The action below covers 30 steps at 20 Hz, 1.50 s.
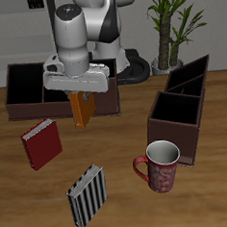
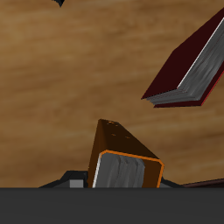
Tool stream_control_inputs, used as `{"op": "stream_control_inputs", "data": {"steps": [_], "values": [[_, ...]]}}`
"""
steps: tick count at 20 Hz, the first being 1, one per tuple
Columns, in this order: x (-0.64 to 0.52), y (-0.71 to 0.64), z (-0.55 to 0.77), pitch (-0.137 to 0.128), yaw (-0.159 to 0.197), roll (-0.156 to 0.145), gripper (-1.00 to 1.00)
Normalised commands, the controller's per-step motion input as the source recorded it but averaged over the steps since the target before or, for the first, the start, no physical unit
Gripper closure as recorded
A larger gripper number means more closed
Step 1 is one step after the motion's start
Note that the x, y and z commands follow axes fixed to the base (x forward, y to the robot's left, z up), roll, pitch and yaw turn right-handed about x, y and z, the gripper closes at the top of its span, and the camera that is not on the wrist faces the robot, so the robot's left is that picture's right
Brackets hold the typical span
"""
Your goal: Place the orange book into the left desk caddy's left compartment
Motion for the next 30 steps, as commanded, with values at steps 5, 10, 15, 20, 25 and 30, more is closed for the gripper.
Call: {"op": "stream_control_inputs", "data": {"steps": [5, 10, 15, 20, 25, 30], "values": [[0.03, 0.69, 0.42, 0.032, -0.015, 0.024, 1.00], [-0.12, 0.90, 0.45, -0.053, 0.019, 0.093, 1.00], [-0.25, 0.61, 0.09, -0.014, 0.004, 0.050, 1.00], [-0.31, 0.39, 0.05, -0.010, -0.009, 0.024, 1.00], [-0.32, 0.32, -0.03, 0.025, -0.026, 0.019, 1.00], [-0.41, 0.42, 0.06, -0.031, 0.041, 0.029, 1.00]]}}
